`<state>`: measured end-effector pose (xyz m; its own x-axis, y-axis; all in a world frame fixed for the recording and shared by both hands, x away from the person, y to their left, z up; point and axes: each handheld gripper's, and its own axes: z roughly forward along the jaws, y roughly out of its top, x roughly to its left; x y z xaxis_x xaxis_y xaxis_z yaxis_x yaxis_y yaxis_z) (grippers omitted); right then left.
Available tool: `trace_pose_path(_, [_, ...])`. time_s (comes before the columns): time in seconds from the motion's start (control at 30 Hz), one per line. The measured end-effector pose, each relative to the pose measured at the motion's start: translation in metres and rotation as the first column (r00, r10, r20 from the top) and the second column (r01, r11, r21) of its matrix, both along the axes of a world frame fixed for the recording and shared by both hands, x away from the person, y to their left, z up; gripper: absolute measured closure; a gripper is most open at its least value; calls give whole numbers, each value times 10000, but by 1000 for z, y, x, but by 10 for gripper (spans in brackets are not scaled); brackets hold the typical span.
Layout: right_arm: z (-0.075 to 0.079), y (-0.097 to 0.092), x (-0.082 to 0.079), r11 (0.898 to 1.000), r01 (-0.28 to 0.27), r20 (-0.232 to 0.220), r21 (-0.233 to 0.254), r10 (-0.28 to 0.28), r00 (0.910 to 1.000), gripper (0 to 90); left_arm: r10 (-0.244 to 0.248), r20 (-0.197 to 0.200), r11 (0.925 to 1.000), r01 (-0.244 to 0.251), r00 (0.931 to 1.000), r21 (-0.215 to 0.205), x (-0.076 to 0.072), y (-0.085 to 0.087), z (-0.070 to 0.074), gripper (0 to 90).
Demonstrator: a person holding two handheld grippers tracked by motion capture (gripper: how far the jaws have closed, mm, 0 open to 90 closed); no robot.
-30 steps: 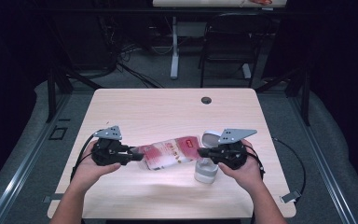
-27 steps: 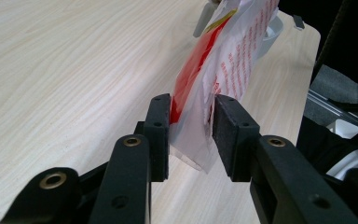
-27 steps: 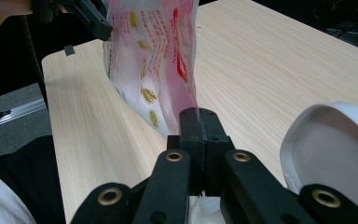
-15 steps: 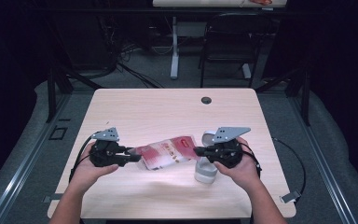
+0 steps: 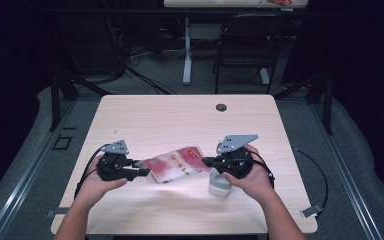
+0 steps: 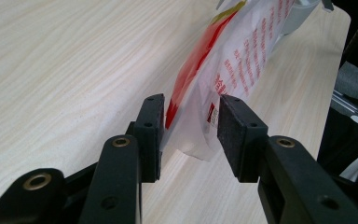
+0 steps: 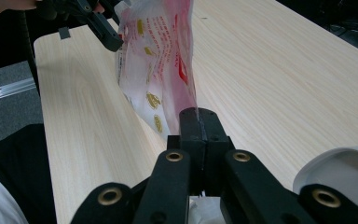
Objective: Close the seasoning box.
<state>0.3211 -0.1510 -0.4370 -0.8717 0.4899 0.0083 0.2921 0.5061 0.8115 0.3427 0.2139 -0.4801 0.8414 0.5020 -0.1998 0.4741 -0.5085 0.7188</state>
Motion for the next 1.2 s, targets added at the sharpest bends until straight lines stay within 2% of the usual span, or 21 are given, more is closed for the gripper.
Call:
trace_pose_path(0.3, [0,2,0,9997,32,79,-240,-30,10000,900,-50,-113,9980,57,9999,629,1,-9,-10,624])
trace_pose_path(0.47, [2,1,-1,9997,13,122,-259,-10,9999,900,-45,-227,9987,57,9997,506,1,-10,-14,619])
trace_pose_path(0.73, [3,3,-4,9993,-158,143,-340,163,9998,900,74,-109,9989,-69,9999,464,2,-8,-14,597])
trace_pose_path(0.9, [5,4,-5,9983,-274,192,-514,284,9994,900,210,1,9995,-210,9998,256,2,-4,-11,593])
trace_pose_path(1.07, [5,9,-6,9964,-348,253,-774,368,9990,900,184,87,9996,-186,9998,228,1,-4,-10,609])
trace_pose_path(1.2, [5,12,-6,9967,-354,292,-724,376,9989,900,143,101,9994,-146,9998,309,1,-5,-11,644])
